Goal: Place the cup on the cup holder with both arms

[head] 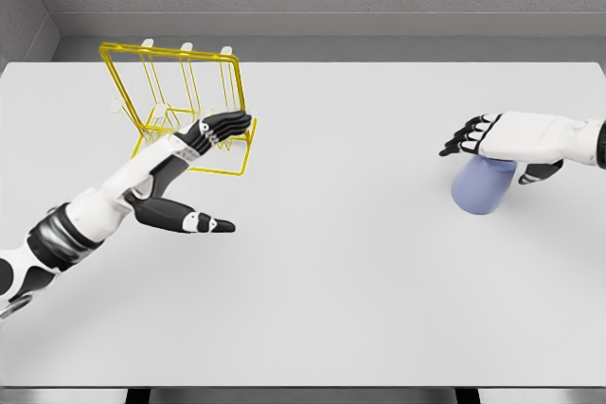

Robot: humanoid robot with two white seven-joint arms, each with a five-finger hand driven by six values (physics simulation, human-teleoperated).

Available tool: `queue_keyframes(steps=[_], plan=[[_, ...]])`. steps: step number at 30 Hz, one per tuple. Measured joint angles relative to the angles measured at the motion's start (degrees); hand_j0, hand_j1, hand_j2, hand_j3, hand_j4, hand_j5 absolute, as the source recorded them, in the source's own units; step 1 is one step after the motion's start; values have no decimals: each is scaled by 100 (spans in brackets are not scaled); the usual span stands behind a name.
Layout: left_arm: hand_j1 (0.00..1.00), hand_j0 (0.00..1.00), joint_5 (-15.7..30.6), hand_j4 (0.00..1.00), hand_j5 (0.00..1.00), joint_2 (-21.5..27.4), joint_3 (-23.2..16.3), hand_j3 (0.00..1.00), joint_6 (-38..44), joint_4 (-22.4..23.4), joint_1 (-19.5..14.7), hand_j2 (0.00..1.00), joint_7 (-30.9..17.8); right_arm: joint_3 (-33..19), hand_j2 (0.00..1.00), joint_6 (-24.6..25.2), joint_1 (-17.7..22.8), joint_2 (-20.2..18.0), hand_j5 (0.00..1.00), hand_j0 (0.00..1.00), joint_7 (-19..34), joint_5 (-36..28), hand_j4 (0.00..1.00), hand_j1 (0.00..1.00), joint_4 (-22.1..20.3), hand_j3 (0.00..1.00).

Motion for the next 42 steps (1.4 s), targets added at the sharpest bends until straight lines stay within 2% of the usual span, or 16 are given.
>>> queue_keyframes(steps=[8, 12, 15, 19, 23, 33, 37, 42], plan=[[100, 100, 63, 100, 100, 171, -376, 100, -1, 0, -9, 100, -233, 102, 100, 0, 0, 46, 100, 100, 1, 41, 100, 100, 117, 100], [100, 100, 257, 100, 100, 148, -398, 100, -1, 0, 18, 100, -264, 118, 82, 3, 9, 48, 82, 82, 2, 102, 82, 82, 124, 82], [100, 100, 570, 100, 100, 129, -403, 100, 192, 1, 0, 100, -495, 117, 76, 19, 9, 49, 76, 76, -4, 94, 76, 76, 122, 76], [100, 100, 950, 100, 100, 115, -402, 100, 696, 0, -26, 100, -1026, 110, 71, 43, 9, 49, 71, 71, -8, 85, 71, 71, 112, 71], [100, 100, 1089, 100, 100, 64, -380, 100, 1106, 1, -26, 100, -1338, 106, 68, 53, 9, 48, 68, 68, -14, 88, 68, 68, 101, 68], [100, 100, 1314, 100, 100, -399, -241, 100, 1485, 48, -17, 100, -1389, 101, 58, 49, 9, 41, 58, 58, -3, 103, 58, 58, 94, 58], [100, 100, 1326, 100, 100, -705, -118, 100, 1746, 268, -9, 100, -1343, 89, 53, 29, 9, 39, 53, 53, 15, 131, 53, 53, 90, 53], [100, 100, 1334, 100, 100, -823, -46, 100, 1836, 515, -17, 100, -1329, 49, 53, 4, -70, 26, 53, 53, 11, 171, 53, 53, 38, 53]])
